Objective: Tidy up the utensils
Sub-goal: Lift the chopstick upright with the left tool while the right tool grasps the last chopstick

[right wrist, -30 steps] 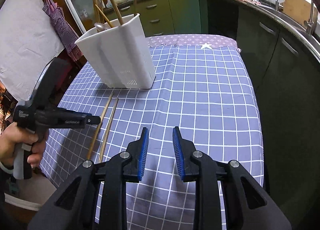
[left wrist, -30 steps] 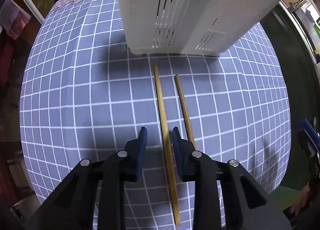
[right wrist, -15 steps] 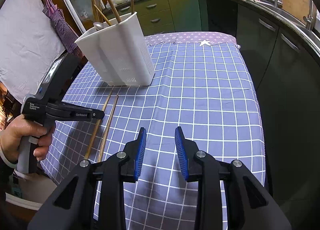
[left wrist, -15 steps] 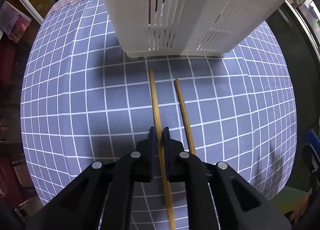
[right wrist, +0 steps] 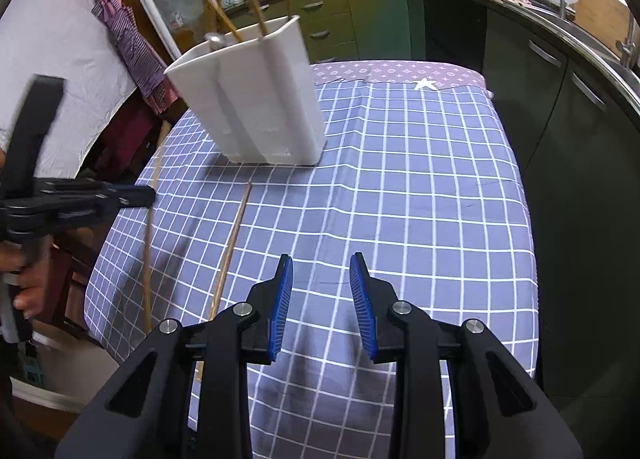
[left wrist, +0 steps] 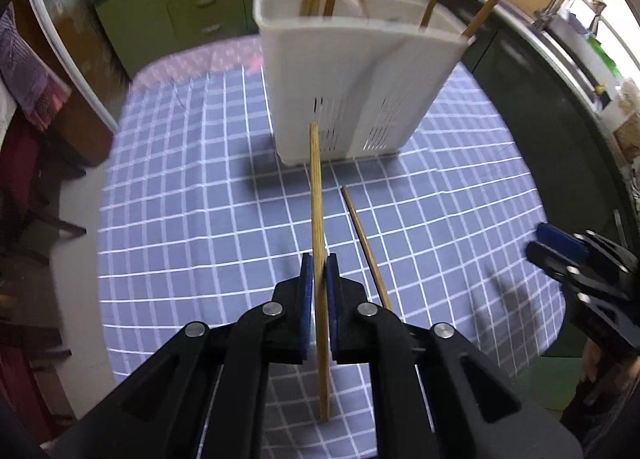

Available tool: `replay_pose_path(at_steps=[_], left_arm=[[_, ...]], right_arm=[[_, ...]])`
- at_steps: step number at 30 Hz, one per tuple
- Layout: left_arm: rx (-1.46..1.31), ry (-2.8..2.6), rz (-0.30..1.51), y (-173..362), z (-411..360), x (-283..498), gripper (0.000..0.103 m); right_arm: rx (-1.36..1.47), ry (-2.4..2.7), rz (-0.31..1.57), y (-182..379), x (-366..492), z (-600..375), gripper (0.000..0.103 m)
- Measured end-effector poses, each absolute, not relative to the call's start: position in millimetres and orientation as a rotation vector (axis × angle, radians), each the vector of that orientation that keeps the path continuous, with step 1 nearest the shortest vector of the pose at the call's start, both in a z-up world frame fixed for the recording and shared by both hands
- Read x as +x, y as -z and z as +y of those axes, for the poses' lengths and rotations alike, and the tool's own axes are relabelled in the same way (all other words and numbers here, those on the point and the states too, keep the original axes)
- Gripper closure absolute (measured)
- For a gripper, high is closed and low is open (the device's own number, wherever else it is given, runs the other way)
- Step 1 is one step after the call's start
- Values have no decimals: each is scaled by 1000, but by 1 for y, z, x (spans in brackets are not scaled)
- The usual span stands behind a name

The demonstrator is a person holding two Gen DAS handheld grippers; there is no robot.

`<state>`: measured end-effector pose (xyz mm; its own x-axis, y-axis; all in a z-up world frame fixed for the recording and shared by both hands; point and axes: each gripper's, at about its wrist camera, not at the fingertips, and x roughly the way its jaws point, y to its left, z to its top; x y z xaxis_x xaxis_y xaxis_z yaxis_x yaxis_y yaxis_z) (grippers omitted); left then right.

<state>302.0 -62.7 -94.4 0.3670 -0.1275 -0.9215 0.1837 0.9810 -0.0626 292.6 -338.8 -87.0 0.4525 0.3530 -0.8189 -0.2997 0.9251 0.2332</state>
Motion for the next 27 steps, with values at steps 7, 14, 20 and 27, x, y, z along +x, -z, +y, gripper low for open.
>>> replay_pose_path(at_steps=[7,14,20,27], left_arm=[[37,218,1078,56,-40,268,97],[26,217,1010,41,-19,240,97],[51,224,970,35,-15,224,97],[76,239,954,35,-13,218,97]], right_arm=[[-3,-440,1060,93,296,-305,70],[-46,-491,1148,111,317,-262,70],[-91,-495,1267,140,348,-222,76],[-165,-444,1320,160,371,-189,84]])
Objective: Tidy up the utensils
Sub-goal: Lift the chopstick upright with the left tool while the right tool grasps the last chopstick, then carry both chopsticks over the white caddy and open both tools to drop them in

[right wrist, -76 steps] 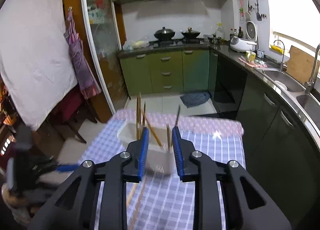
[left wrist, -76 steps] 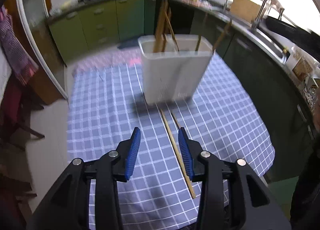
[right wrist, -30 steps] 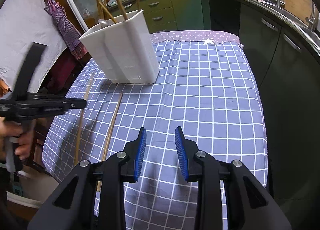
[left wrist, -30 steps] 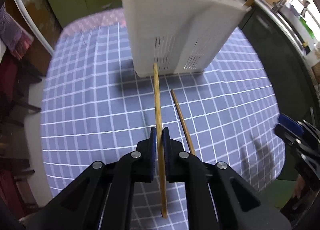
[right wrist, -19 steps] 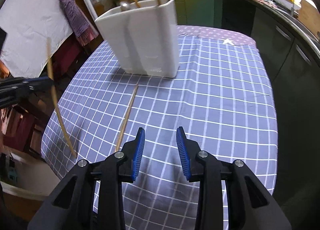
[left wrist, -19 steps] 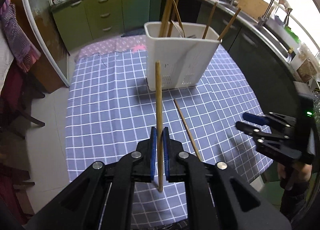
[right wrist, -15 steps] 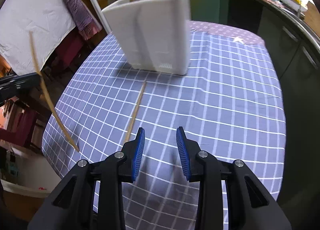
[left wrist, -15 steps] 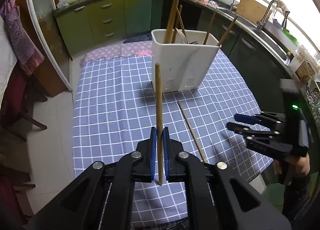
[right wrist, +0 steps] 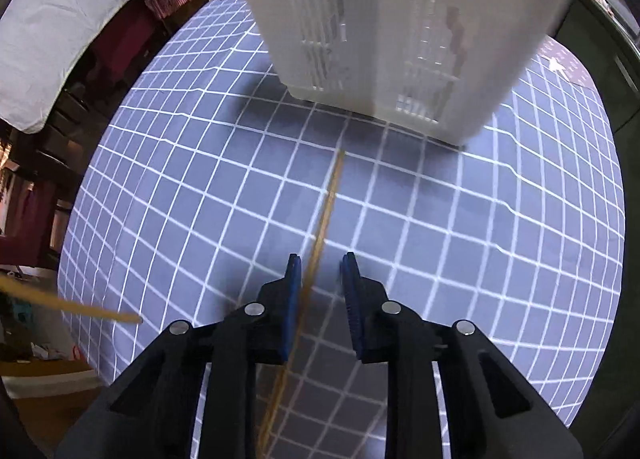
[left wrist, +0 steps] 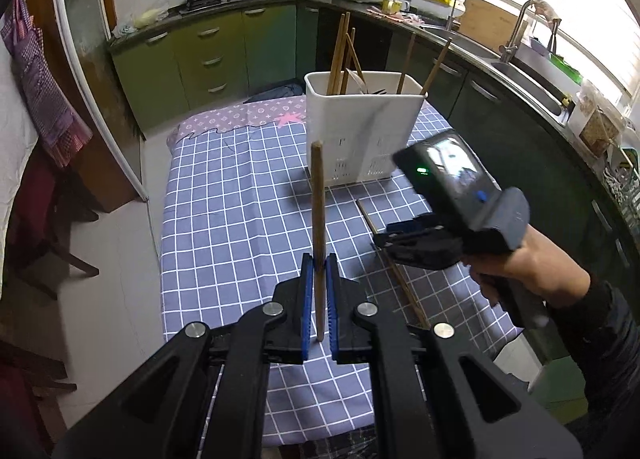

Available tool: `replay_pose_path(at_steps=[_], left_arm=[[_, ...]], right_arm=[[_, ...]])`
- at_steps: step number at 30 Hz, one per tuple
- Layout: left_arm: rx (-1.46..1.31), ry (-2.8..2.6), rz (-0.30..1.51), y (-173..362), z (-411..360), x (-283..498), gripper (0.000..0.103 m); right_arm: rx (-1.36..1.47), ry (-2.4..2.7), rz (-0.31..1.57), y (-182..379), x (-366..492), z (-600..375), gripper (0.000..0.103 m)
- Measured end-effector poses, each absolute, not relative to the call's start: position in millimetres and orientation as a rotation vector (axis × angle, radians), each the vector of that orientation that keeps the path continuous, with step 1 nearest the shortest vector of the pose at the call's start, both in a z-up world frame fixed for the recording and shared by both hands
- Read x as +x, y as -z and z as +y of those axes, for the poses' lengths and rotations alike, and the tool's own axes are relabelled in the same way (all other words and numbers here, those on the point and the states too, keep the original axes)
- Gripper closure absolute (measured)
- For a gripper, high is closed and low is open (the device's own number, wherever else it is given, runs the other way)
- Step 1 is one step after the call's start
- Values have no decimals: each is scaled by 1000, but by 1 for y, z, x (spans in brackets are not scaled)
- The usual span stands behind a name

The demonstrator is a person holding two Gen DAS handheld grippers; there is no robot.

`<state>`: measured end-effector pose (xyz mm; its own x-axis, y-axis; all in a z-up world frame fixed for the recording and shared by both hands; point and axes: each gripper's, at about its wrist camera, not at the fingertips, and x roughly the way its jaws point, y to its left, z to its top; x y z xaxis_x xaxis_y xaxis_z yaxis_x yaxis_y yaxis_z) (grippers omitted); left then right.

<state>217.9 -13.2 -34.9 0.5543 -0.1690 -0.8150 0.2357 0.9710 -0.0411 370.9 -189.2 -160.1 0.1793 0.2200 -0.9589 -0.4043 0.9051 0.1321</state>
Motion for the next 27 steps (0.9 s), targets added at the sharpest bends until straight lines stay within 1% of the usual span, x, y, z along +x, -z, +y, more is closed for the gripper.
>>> replay_pose_path(at_steps=[3,5,8,11,14,20,24,27], left_arm=[[77,243,952,35,-12,217,97],[78,243,950,35,-11,217,97],[82,244,945,36,-11,216,96],[81,250,944,36,-12,217,97],[88,251,945,36,-13,218,97],[92,251,944,36,-16,216,97],[96,246,942,36,-14,215,96],[98,244,940,36,-14,213,96]], right_arm=[[-198,-416,1318,161,374,-181,85],[-217,-404,1313,162,374,-177,94],[-213,-405,1298,160,372,-173,96],[-177,-436,1256,147,365,-175,97],[-128,-472,1185,118,354,-182,97],[-48,-485,951,45,309,-224,97],[-31,-476,852,20,280,-247,97],[-35,-473,813,8,258,-270,97]])
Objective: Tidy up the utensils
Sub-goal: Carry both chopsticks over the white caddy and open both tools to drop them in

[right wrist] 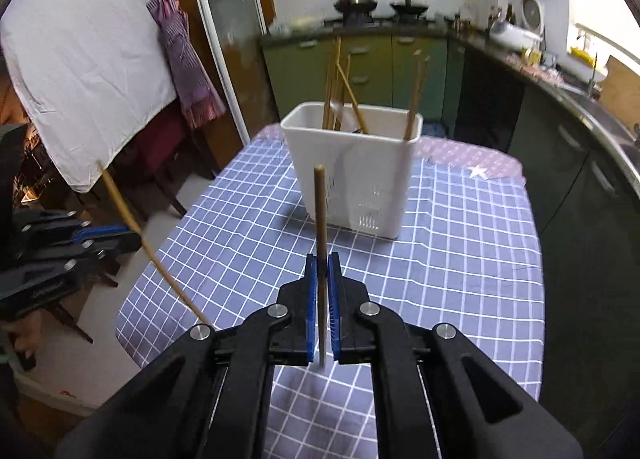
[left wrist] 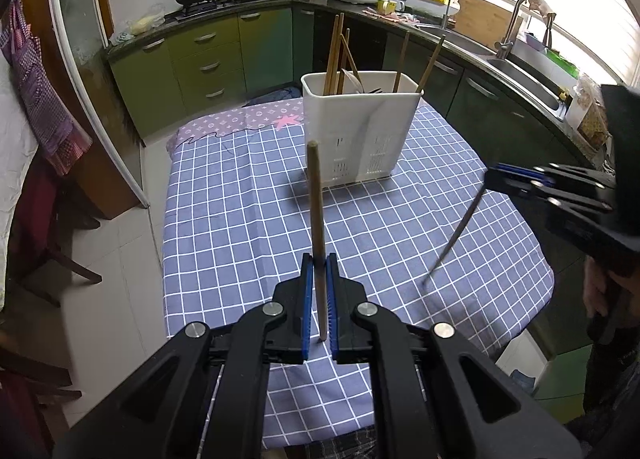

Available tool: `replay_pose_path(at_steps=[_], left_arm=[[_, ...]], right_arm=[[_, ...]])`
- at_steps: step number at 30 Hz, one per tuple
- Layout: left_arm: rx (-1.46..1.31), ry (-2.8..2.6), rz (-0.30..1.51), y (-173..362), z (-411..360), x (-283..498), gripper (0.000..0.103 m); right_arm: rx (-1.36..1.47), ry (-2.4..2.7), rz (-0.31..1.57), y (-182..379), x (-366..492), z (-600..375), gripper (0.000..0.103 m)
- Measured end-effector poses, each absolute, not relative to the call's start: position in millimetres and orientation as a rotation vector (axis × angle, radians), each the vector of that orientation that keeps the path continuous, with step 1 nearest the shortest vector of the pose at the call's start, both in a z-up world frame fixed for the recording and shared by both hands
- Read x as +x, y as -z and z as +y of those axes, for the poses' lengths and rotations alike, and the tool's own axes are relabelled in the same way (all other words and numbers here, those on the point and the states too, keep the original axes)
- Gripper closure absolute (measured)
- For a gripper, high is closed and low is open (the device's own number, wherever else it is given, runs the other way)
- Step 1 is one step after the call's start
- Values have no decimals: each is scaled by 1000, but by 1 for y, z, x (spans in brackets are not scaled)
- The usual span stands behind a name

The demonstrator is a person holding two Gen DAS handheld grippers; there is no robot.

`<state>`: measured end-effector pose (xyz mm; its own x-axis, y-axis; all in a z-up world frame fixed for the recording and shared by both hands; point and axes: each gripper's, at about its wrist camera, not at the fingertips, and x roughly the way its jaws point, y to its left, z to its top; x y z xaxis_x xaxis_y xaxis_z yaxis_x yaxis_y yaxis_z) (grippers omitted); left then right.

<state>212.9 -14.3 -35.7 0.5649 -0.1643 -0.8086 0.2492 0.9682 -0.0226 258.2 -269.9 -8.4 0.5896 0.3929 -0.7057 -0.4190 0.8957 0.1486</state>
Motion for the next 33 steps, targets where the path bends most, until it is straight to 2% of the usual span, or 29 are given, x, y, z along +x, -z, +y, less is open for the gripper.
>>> replay_pose_path(at_steps=[33], left_arm=[[102,247,925,25,-18,215,97]], right_arm=[[-44,-485,805,15,243,-265,97]])
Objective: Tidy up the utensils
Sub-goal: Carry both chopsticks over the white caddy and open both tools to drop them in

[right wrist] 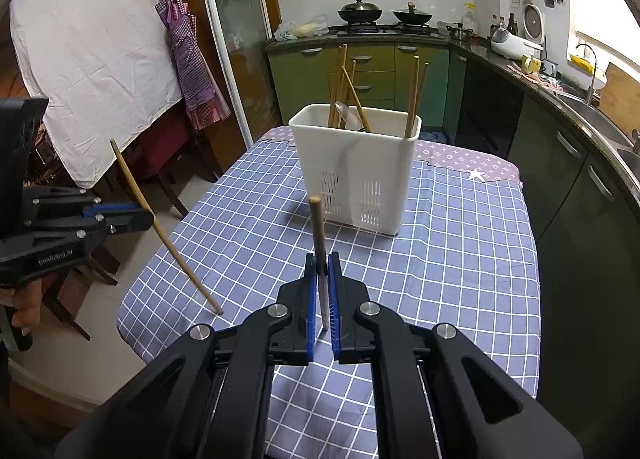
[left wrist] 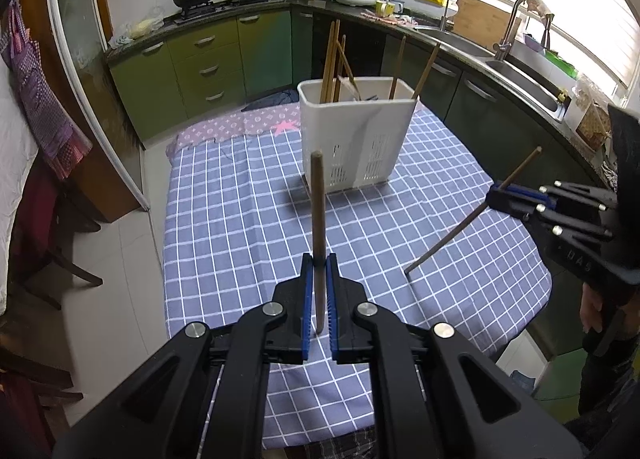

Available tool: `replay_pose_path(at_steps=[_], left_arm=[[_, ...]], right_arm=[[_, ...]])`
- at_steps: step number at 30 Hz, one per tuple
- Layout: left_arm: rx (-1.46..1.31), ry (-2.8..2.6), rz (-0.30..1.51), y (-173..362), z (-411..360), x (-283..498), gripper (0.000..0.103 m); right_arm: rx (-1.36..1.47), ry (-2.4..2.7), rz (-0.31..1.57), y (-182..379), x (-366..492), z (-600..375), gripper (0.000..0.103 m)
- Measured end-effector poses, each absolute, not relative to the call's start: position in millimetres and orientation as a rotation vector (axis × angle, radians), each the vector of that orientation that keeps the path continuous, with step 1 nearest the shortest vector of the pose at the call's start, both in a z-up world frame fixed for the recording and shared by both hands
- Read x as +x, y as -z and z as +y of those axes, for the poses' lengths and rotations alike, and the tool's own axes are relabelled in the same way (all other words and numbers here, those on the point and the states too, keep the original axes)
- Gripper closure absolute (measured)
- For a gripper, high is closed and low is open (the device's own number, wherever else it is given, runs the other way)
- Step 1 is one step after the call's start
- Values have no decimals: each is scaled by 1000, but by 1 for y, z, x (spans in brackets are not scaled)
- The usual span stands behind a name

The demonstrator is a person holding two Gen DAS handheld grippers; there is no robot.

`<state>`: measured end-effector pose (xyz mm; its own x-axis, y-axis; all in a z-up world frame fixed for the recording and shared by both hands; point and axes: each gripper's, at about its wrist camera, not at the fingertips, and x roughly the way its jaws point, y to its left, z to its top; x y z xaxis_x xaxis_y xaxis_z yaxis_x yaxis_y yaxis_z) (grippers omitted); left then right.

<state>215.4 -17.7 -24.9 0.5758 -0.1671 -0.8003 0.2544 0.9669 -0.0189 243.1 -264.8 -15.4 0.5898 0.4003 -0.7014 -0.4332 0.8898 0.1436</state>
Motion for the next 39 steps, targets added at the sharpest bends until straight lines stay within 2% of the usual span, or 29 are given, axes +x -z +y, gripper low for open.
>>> replay_pose_path(at_steps=[5,14,18,26,32,34,35,36,39], left_arm=[[98,252,881,0,-22,224,97],[68,255,678,-103,-40,270,97],[70,238,589,-126,-54,297,97],[50,223,627,-81,-75,363,97],[64,203,729,-40,-76,379,96],[83,206,743,-33,-75,376,90],[90,208,743,-31,-74,373,78],[99,210,734,-32,-71,367,72],[99,224,692,-39,-61,343,70]], right_arm=[[-43,-490,807,15,244,-266,97],[-36,-507,804,16,245,-271,97],[-29,-511,803,17,247,-273,97],[-28,-521,801,17,247,-274,97],[-32,-522,804,18,245,-272,97],[-29,-521,805,18,245,-272,97],[-28,-521,805,18,245,-272,97],[-29,-521,806,17,246,-271,97],[-25,-527,804,12,247,-272,97]])
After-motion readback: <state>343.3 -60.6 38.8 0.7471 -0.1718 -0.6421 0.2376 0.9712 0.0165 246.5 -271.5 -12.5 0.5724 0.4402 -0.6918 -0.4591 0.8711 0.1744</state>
